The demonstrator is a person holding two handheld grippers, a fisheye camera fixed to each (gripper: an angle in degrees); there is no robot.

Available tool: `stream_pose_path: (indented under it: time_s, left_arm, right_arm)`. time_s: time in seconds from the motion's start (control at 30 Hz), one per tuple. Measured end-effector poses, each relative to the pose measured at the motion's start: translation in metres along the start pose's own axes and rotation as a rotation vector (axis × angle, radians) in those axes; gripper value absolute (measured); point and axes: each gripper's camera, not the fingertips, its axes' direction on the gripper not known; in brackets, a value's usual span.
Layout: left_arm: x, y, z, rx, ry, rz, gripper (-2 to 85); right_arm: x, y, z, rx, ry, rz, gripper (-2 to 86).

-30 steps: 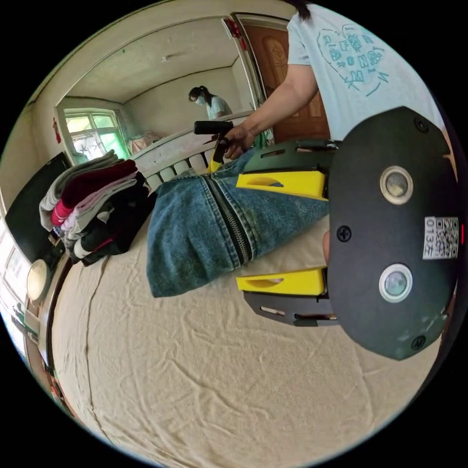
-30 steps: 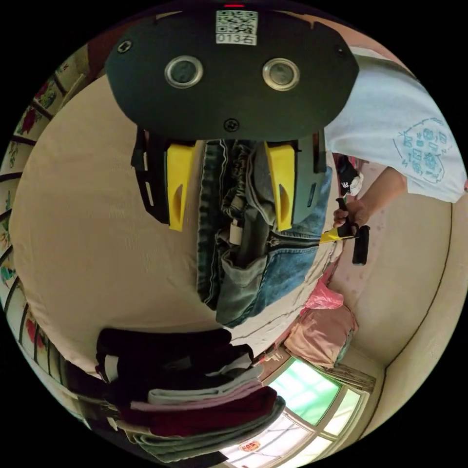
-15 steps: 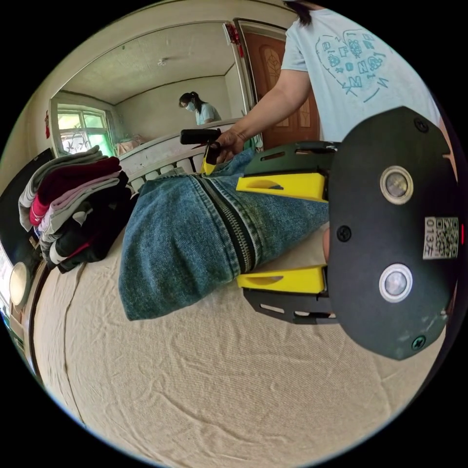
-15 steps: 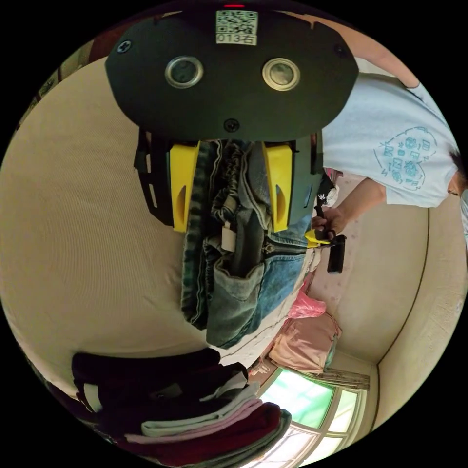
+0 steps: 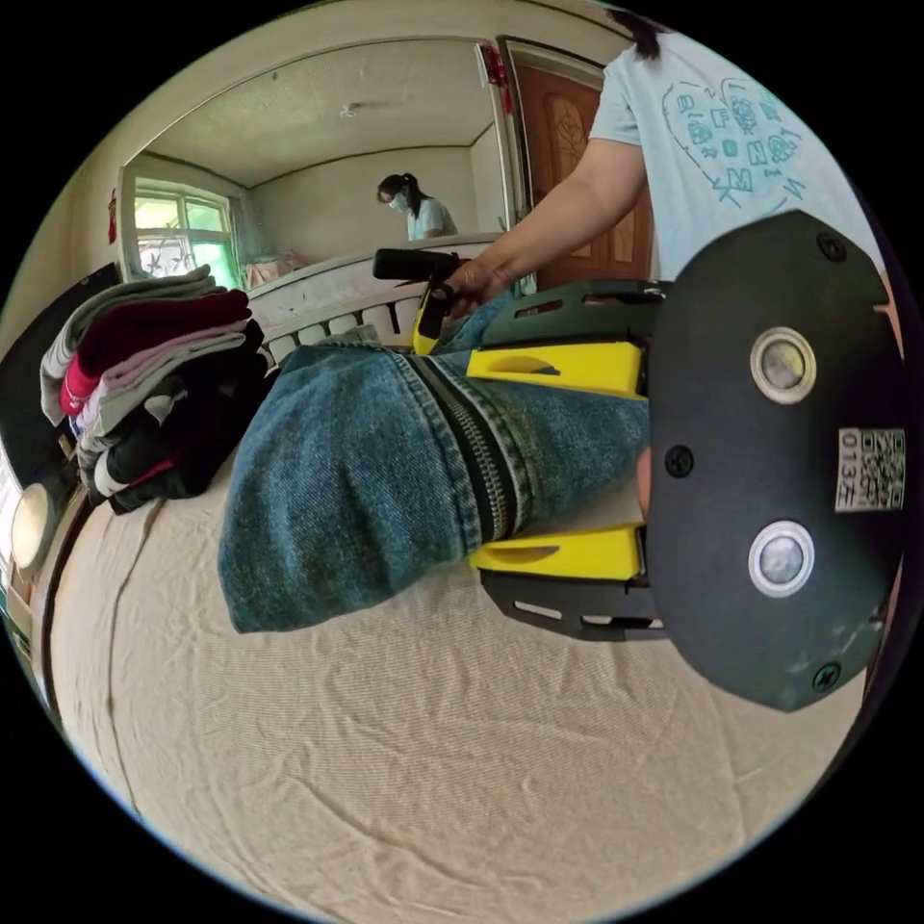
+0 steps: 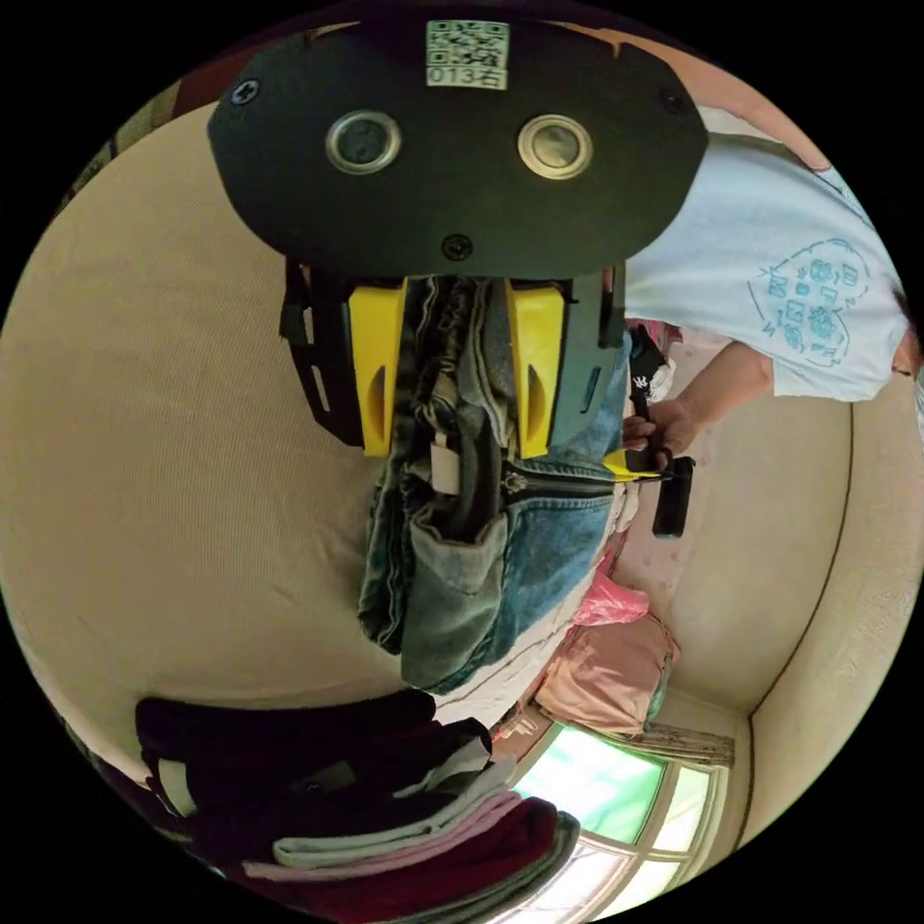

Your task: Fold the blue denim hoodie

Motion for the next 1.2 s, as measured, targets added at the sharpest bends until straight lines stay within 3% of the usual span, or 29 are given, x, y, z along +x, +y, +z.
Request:
stream_pose_path:
  time_s: [0.17, 0.5, 0.8, 1.03, 1.13, 1.2]
  left_arm:
    - [0.032, 0.001, -0.016, 0.023, -0.078, 0.074, 18.5]
    - [0.119, -0.004, -0.090, 0.137, -0.044, 0.302, 18.0]
    - [0.242, -0.145, -0.187, 0.198, -0.021, 0.592, 18.3]
    - [0.282, -0.262, -0.217, 0.195, -0.104, 0.500, 19.0]
    - [0.257, -0.282, -0.188, 0.159, -0.279, 0.379, 18.2]
    - [0.236, -0.281, -0.159, 0.098, -0.450, 0.343, 16.9]
  right_arm:
    - [-0.045, 0.006, -0.010, 0.030, 0.155, -0.068, 11.8]
    - [-0.144, 0.022, -0.093, 0.285, 0.228, -0.241, 10.7]
    - [-0.211, -0.091, -0.222, 0.490, 0.371, -0.359, 10.1]
    - [-0.173, -0.217, -0.258, 0.505, 0.264, -0.175, 10.6]
    - [-0.140, -0.261, -0.223, 0.419, 0.316, -0.077, 11.1]
    - [-0.109, -0.286, -0.165, 0.264, 0.459, -0.011, 11.7]
